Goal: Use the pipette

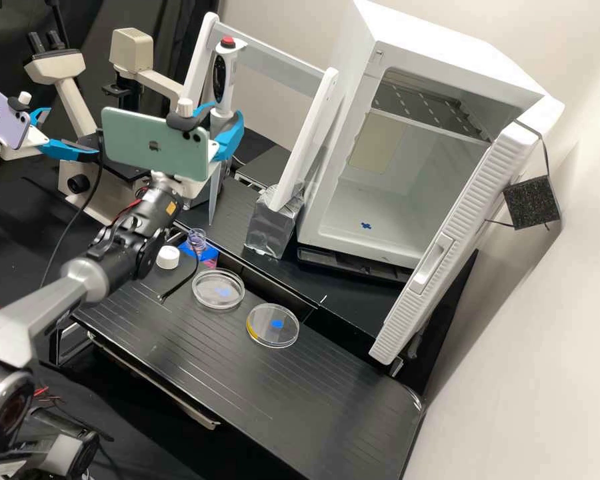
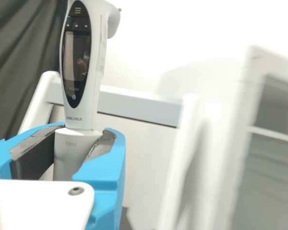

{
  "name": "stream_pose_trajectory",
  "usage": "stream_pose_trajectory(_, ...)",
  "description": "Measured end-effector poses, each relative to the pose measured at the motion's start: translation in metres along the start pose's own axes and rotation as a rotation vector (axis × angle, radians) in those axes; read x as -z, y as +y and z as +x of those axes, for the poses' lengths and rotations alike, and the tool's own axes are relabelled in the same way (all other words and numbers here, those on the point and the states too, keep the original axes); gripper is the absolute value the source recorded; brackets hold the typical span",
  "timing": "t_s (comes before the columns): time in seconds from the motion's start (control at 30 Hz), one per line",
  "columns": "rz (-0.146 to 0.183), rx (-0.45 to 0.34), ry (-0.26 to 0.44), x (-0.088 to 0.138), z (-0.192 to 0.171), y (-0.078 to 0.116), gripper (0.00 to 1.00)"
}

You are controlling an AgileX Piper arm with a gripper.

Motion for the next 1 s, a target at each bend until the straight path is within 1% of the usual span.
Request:
stream_pose_trajectory(0.03,0.008,0.023,-0.006,0.002,0.011,0.002,0.0)
stream_pose_trajectory(0.1,0.011,0.056,-0.027,0.001,0.025,0.001,0.0)
stream_pose_trajectory(0.17,0.03,0.08,-0.052,0.0,0.038,0.002,0.0)
stream_pose_trajectory(0.2,0.035,0.089,-0.064,0.0,0.045,0.003,0.0)
stream_pose_trajectory(0.27,0.045,0.103,-0.08,0.001,0.056,0.006,0.0)
stream_pose_trajectory(0.33,0.048,0.116,-0.096,0.001,0.067,0.008,0.0)
stream_pose_trajectory(0.43,0.058,0.12,-0.109,0.003,0.081,0.014,0.0)
stream_pose_trajectory(0.6,0.052,0.116,-0.113,0.007,0.098,0.02,0.0)
stream_pose_trajectory(0.77,0.059,0.139,-0.115,0.013,0.112,0.018,0.0)
stream_pose_trajectory(0.9,0.073,0.163,-0.119,0.017,0.12,0.013,0.0)
stream_pose_trajectory(1.0,0.098,0.178,-0.136,0.017,0.125,0.012,0.0)
